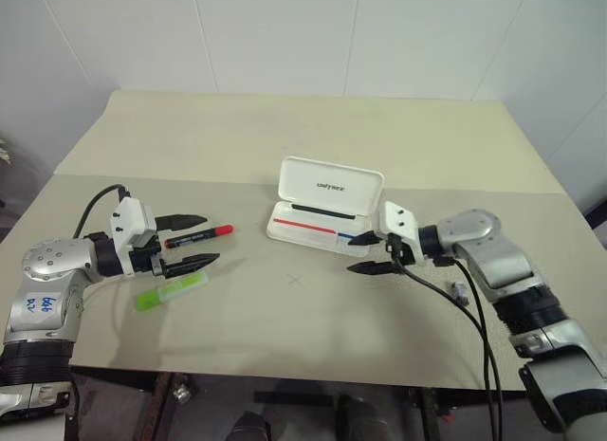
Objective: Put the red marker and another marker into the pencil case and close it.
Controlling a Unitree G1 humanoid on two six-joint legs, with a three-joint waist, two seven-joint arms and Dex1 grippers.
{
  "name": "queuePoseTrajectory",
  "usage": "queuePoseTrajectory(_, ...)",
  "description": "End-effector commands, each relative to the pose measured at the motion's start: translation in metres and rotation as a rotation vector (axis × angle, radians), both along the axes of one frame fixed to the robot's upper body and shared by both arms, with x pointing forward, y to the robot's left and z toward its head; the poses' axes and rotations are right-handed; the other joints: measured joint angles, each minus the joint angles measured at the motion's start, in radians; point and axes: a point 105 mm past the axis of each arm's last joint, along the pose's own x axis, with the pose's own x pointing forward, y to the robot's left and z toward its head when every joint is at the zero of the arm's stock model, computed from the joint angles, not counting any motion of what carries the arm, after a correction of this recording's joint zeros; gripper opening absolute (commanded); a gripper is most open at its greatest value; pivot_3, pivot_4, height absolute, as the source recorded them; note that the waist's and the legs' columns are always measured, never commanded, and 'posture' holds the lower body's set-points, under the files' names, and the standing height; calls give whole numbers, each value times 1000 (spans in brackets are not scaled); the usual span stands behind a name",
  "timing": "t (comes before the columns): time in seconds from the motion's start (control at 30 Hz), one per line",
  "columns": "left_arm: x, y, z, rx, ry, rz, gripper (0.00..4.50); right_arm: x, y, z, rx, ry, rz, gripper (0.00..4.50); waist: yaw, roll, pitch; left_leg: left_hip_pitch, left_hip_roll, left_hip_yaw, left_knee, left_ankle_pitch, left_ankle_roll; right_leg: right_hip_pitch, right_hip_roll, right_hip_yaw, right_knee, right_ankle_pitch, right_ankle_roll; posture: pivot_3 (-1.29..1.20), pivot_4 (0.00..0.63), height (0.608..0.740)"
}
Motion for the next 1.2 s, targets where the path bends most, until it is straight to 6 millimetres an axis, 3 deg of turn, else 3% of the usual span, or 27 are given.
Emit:
queuePoseTrajectory(0.03,-4,0,12,-3,-54,3,3840,7,4,1,-22,-19,17,2822,0,0,0,0,0,0,0,0,0,-1,0,0,0,0,0,0,150,740)
queuePoseTrajectory(0.5,-11,6,18,-13,-103,62,3840,34,-2,-11,-89,-20,-41,2822,-1,0,0,-1,1,4,0,0,0,-4,0,2,7,0,-1,0,150,740)
queuePoseTrajectory(0.63,-11,7,20,-16,-112,70,3840,40,-5,-12,-142,-53,-43,1941,-2,0,0,0,0,4,1,0,0,-4,0,2,7,0,-1,0,150,740)
queuePoseTrajectory(0.8,-11,8,20,-16,-116,79,3840,40,-2,-6,-130,-61,-27,197,-4,0,0,0,0,4,1,1,-2,-4,0,2,7,0,-1,0,150,740)
queuePoseTrajectory(0.83,-11,8,20,-15,-117,80,3840,40,-1,-6,-129,-64,-24,13,-4,-1,-1,1,0,4,1,1,-2,-4,0,3,7,0,-1,0,150,740)
queuePoseTrajectory(1.2,-9,8,22,-10,-121,71,3840,25,1,8,-106,-82,30,13,-1,-1,0,0,0,4,1,2,-3,-5,0,3,10,1,-2,0,150,740)
